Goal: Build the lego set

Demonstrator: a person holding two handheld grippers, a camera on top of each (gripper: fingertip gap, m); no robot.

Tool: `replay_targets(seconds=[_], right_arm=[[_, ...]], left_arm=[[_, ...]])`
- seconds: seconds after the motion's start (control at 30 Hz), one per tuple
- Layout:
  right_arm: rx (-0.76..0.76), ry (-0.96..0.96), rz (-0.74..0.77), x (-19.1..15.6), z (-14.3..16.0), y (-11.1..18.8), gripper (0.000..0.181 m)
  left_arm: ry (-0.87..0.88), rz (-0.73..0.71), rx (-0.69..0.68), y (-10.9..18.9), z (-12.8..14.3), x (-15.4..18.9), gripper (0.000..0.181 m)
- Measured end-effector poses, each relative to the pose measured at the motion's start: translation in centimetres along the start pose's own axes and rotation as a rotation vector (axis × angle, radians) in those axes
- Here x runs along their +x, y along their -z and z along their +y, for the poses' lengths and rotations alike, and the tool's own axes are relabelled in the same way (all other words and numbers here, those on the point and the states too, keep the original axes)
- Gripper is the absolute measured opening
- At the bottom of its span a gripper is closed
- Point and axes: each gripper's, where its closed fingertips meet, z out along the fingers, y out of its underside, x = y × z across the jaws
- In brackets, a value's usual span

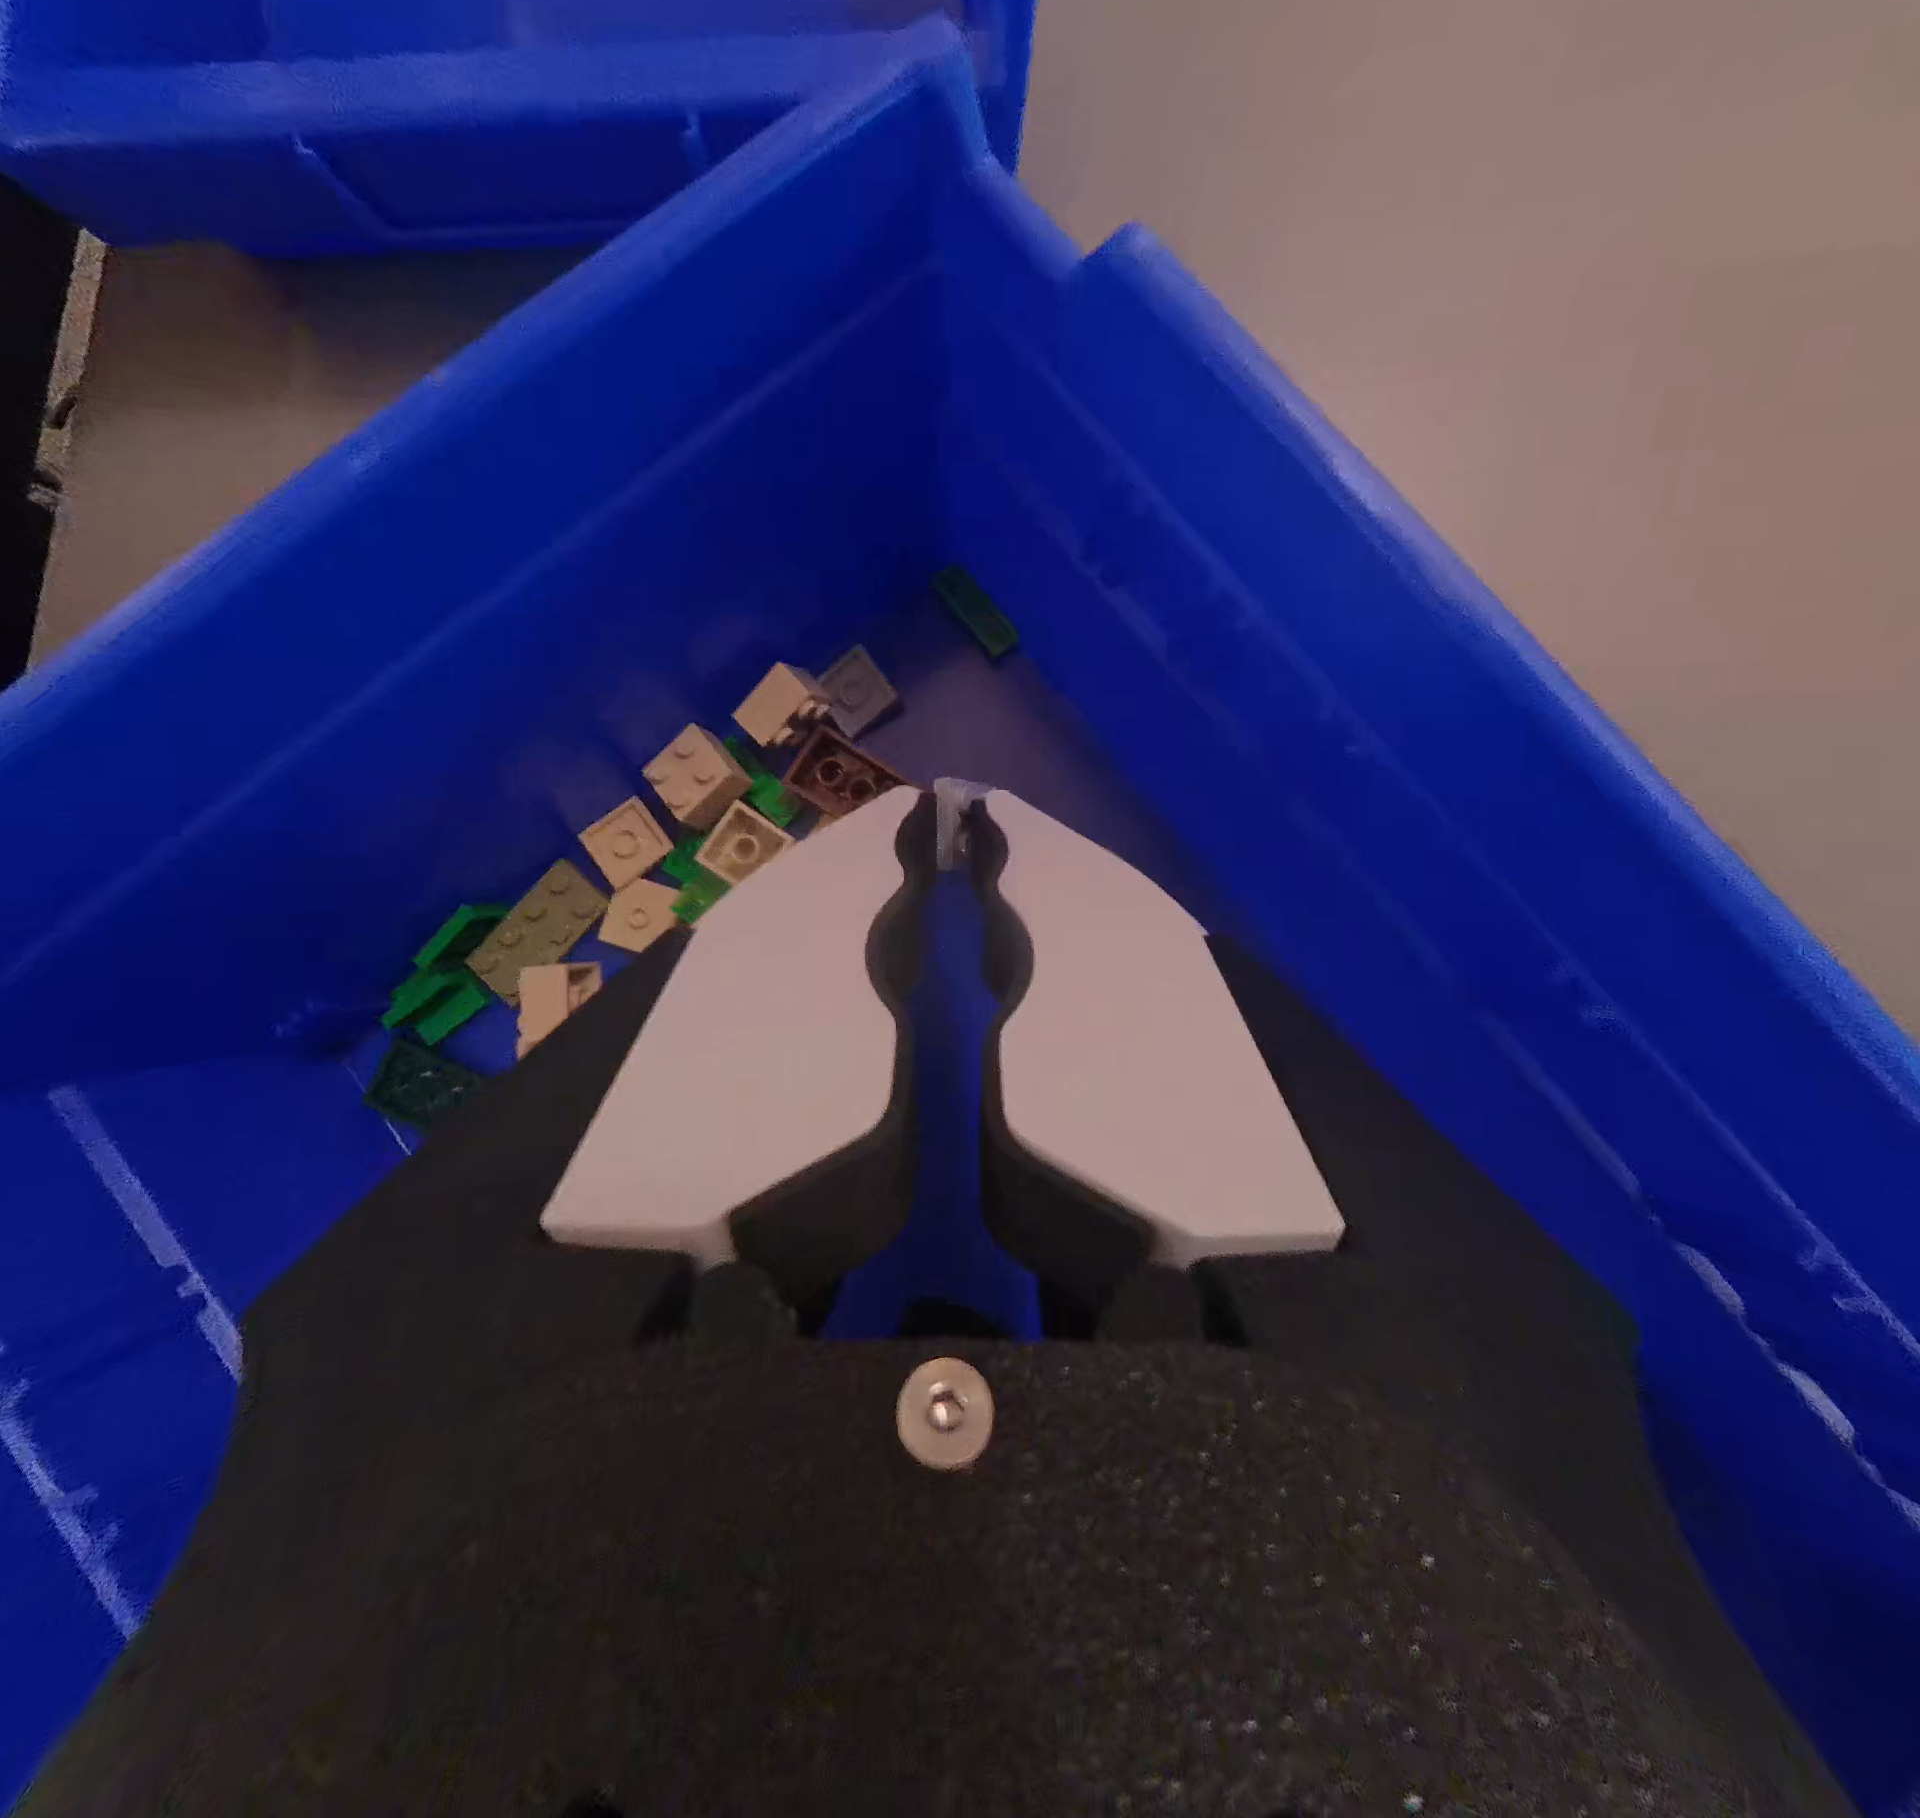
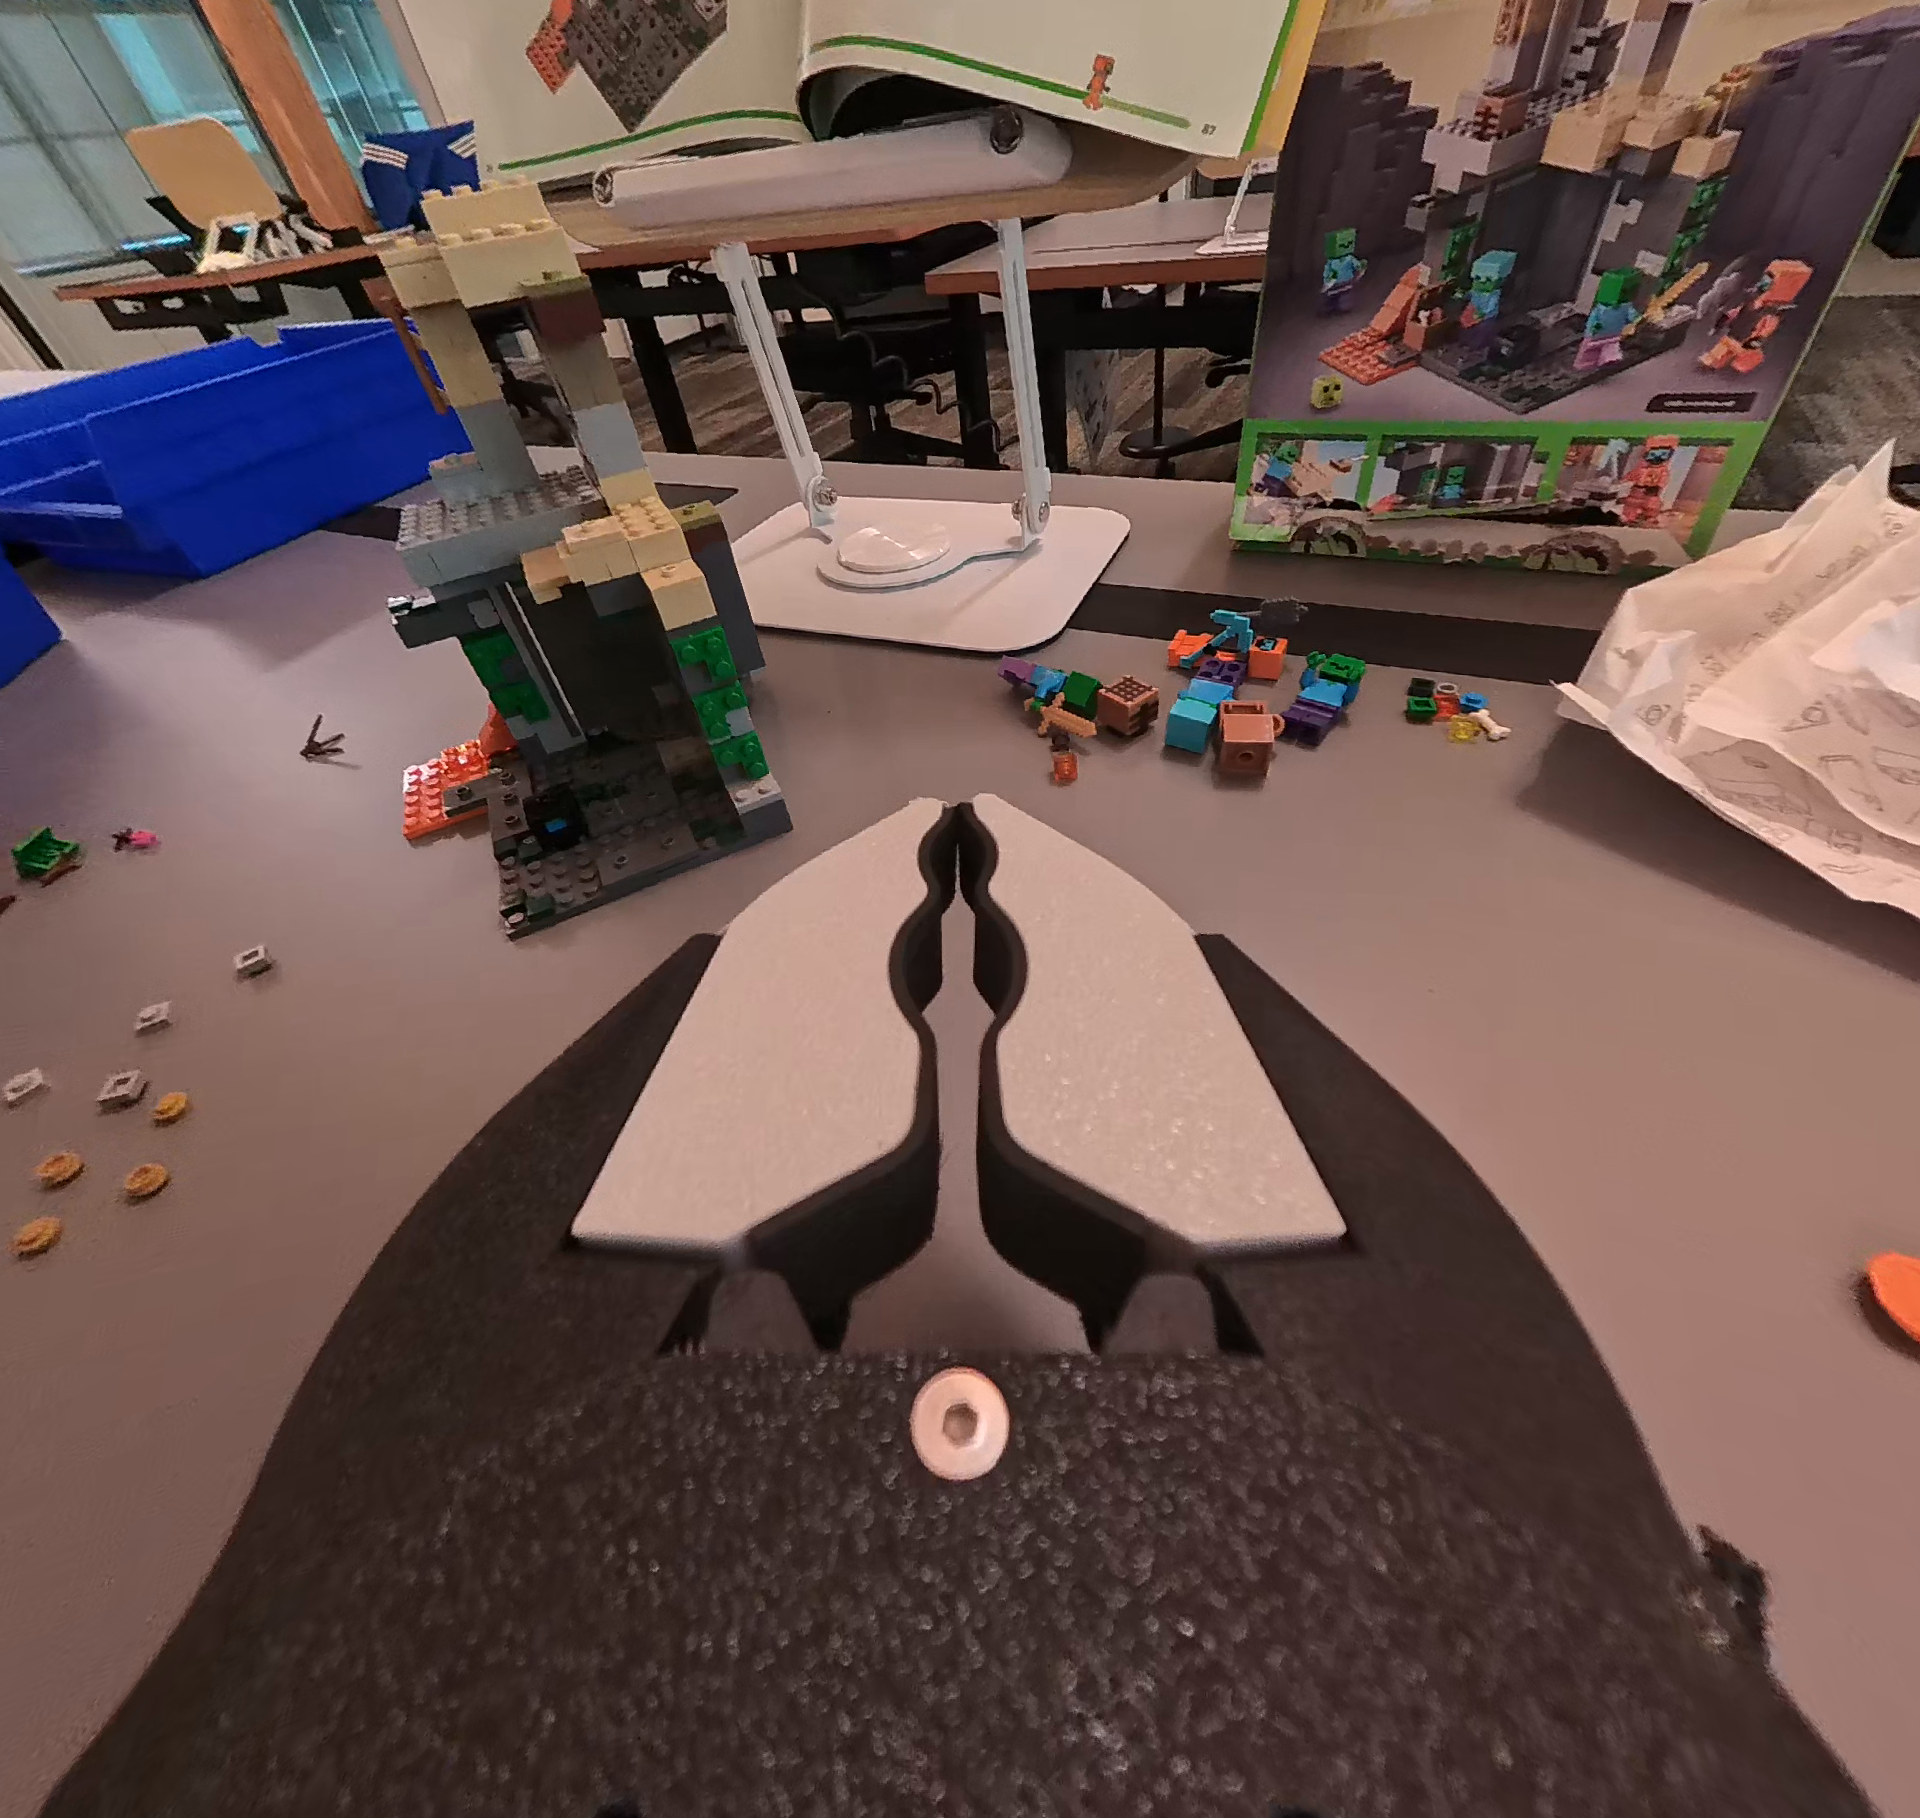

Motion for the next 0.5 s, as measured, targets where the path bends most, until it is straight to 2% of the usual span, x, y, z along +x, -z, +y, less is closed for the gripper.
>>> replay_targets(seconds=[0.27,0.43,0.5], right_arm=[[0.015,0.001,0.0,-0.1,-0.4,0.3,0.0],[0.015,0.008,-0.006,-0.3,-0.5,0.2,0.0],[0.021,0.011,-0.007,-0.4,-0.7,0.3,0.0]], left_arm=[[-0.065,0.096,0.074,4.0,-0.1,3.3,0.006],[-0.156,0.096,0.186,8.6,-1.4,5.6,0.006],[-0.21,0.122,0.229,10.8,-2.3,7.5,0.006]])
